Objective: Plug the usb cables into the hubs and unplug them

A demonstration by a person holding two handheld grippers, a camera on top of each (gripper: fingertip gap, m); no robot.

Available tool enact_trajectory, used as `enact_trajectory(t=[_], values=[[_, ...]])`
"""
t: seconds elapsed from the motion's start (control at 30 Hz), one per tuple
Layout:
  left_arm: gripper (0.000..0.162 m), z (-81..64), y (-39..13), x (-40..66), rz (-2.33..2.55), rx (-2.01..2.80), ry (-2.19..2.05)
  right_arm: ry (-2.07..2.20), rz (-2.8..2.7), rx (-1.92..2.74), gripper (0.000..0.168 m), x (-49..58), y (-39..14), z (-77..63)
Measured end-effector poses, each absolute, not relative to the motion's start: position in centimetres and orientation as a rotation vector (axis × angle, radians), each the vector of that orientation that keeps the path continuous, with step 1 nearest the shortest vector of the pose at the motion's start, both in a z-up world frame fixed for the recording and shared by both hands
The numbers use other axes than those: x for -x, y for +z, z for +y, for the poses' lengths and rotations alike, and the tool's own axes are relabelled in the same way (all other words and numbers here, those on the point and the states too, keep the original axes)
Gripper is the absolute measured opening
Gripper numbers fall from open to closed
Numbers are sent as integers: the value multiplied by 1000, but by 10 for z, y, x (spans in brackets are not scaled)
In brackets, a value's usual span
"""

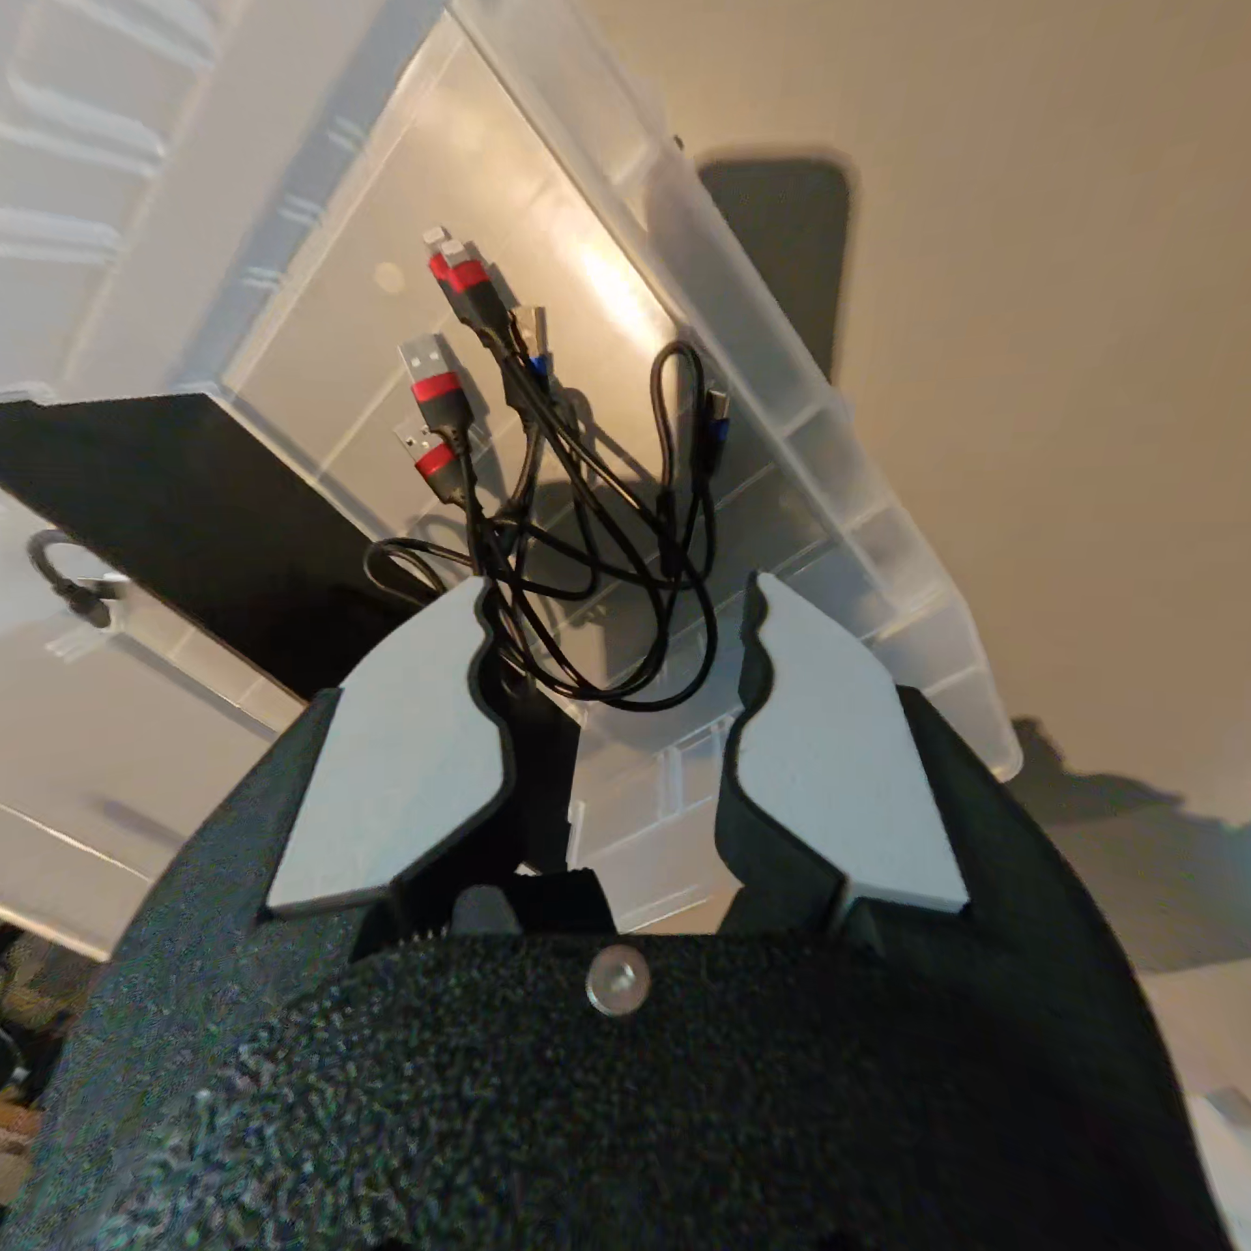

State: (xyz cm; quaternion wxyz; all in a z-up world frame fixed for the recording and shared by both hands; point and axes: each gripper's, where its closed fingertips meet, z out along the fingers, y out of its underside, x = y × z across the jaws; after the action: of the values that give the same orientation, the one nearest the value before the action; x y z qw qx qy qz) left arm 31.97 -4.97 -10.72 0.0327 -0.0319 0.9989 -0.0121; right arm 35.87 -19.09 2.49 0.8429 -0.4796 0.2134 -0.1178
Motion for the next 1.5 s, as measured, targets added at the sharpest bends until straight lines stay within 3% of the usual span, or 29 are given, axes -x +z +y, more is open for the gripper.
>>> enact_trajectory(t=[0.17,0.53,0.77,1.07,1.5], values=[[44,-38,-115,-311,3159,108,85,-262,440,1031,75,-360,16,-184],[32,-32,-132,-310,3197,169,186,-247,457,1000,66,-364,12,-191],[6,-31,-137,-302,3262,217,220,-260,447,1019,65,-362,10,-187],[3,-27,-122,-316,3175,347,152,-256,444,1014,62,-360,10,-188],[3,-25,-45,-333,2782,68,310,-249,443,996,59,-359,11,-192]])
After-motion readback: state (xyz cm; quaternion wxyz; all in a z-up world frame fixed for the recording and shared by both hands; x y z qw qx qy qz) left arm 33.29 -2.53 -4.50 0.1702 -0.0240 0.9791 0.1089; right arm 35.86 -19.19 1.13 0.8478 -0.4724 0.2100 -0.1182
